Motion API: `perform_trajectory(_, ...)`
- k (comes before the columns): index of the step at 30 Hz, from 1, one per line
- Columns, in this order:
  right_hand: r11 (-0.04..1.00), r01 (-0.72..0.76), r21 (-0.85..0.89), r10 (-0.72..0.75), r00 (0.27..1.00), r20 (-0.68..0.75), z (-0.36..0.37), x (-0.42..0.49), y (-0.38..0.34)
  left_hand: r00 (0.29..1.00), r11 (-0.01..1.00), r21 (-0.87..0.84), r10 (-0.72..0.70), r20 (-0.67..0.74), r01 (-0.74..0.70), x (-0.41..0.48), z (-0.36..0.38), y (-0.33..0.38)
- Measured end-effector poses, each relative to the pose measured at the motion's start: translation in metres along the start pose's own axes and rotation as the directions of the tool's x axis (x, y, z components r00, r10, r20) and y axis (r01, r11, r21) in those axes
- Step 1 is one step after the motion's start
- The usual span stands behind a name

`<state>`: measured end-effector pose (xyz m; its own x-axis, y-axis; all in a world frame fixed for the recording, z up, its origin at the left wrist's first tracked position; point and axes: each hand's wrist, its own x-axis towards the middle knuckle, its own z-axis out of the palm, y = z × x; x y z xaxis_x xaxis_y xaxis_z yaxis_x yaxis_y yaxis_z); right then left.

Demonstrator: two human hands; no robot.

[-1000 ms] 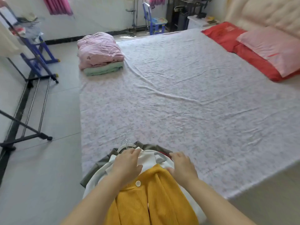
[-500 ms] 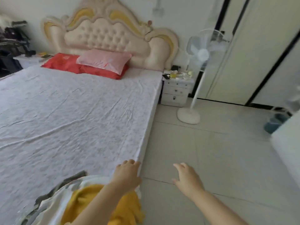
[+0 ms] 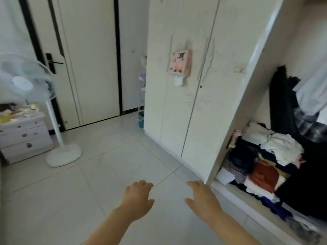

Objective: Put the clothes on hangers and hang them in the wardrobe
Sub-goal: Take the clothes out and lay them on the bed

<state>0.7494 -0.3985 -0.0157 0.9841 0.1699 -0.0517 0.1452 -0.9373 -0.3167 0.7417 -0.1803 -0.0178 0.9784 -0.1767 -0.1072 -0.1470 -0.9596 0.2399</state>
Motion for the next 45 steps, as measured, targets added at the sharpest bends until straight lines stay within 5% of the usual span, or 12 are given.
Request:
perform_trajectory(11,0.925,-0.376,-0.057,0.362,0.915,-0.179,-0.117,-0.016,0.243,0.883,0.883,-0.028,0.468,-0.049,-0.469,0.148,0.009,0.276)
perform_trajectory(23,0.872,-0.490,-0.018,0.413,0.754,-0.511,-0.259,0.053,0.366,0.673,0.670,-0.086,0.718,-0.177,-0.737,0.325,-0.055,0.440)
perform_trajectory(33,0.887,-0.457,0.063,0.368,0.617,-0.695,-0.393,0.134,0.466,0.586,0.536,-0.237,0.738,-0.334,-0.810,0.464,-0.119,0.563)
perform_trajectory(39,0.923,-0.384,-0.034,0.196,0.542,-0.817,-0.470,0.196,0.542,0.552,0.518,-0.206,0.711,-0.436,-0.830,0.544,-0.149,0.644)
perform_trajectory(45,0.949,-0.299,-0.101,0.083,0.543,-0.835,-0.541,0.258,0.603,0.548,0.540,-0.184,0.656,-0.519,-0.821,0.610,-0.187,0.713)
